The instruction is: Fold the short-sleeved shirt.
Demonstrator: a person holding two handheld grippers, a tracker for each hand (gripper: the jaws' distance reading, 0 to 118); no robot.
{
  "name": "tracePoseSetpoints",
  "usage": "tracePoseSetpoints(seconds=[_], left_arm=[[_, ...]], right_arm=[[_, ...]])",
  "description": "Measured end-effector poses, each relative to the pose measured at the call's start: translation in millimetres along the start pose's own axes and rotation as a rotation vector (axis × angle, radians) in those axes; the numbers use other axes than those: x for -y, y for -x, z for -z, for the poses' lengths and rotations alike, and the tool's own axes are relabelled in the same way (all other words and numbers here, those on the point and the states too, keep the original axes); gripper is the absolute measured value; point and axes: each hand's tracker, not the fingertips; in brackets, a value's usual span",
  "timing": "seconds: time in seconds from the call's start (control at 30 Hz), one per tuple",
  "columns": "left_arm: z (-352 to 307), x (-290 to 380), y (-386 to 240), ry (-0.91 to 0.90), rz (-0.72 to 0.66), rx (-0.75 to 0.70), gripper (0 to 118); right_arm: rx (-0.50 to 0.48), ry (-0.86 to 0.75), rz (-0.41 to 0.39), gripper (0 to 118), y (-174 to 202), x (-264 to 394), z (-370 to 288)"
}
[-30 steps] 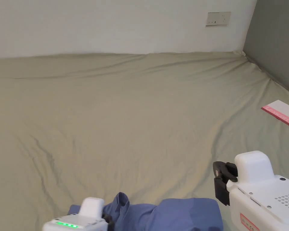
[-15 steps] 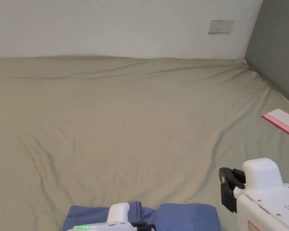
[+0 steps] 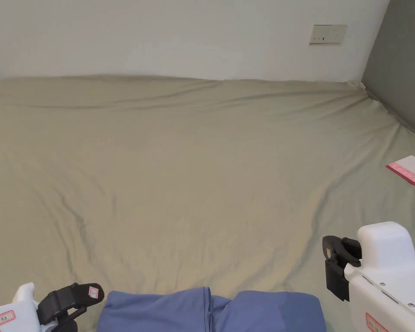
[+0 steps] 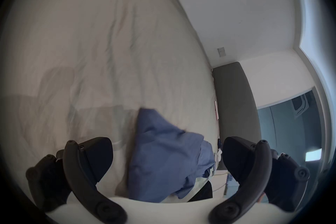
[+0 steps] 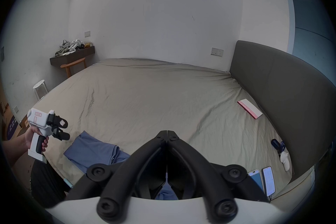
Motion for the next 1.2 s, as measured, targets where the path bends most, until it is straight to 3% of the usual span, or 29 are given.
tracePoseSetpoints(seconds=[0.1, 0.23, 0.27, 0.3, 0.33, 0.37, 0.43, 0.53, 0.73, 0.87, 1.03, 1.1, 1.2], left_arm=[[22, 12, 9, 0.107, -0.019, 0.022, 117], [63, 41, -6, 0.196, -0.065, 0.183, 116], [70, 43, -10, 0.188, -0.070, 0.165, 107], [71, 37, -3, 0.184, -0.074, 0.159, 81], [72, 36, -9, 0.161, -0.054, 0.125, 32], [73, 36, -15, 0.142, -0.001, 0.011, 15], [78, 36, -27, 0.142, 0.178, -0.216, 15], [67, 38, -39, 0.132, 0.197, -0.140, 15], [23, 21, -54, 0.027, 0.257, -0.181, 15], [-22, 10, -77, -0.079, 0.357, -0.317, 15], [-55, -2, -119, -0.123, 0.453, -0.601, 15], [-54, 1, -139, -0.123, 0.507, -0.609, 15], [-38, 16, -170, -0.067, 0.556, -0.508, 15]], right_arm=[[-0.003, 0.006, -0.005, 2, 9, -3, 0], [-0.032, 0.017, 0.011, 2, 8, -3, 2], [-0.031, 0.018, 0.010, 2, 9, -3, 3], [-0.030, 0.019, 0.005, 2, 10, -3, 3], [-0.028, 0.017, -0.002, 2, 10, -3, 3], [-0.029, 0.016, -0.007, 2, 10, -3, 3], [-0.034, 0.014, -0.010, 2, 10, -3, 3], [-0.035, 0.011, -0.013, 2, 18, -7, 0], [-0.040, 0.007, -0.021, 2, 26, -13, -1], [-0.045, -0.003, -0.025, 2, 20, -12, 2], [-0.051, -0.005, -0.027, 2, 27, -15, 1], [-0.056, -0.005, -0.029, 2, 29, -14, 3], [-0.062, 0.000, -0.028, 2, 24, -10, 8]])
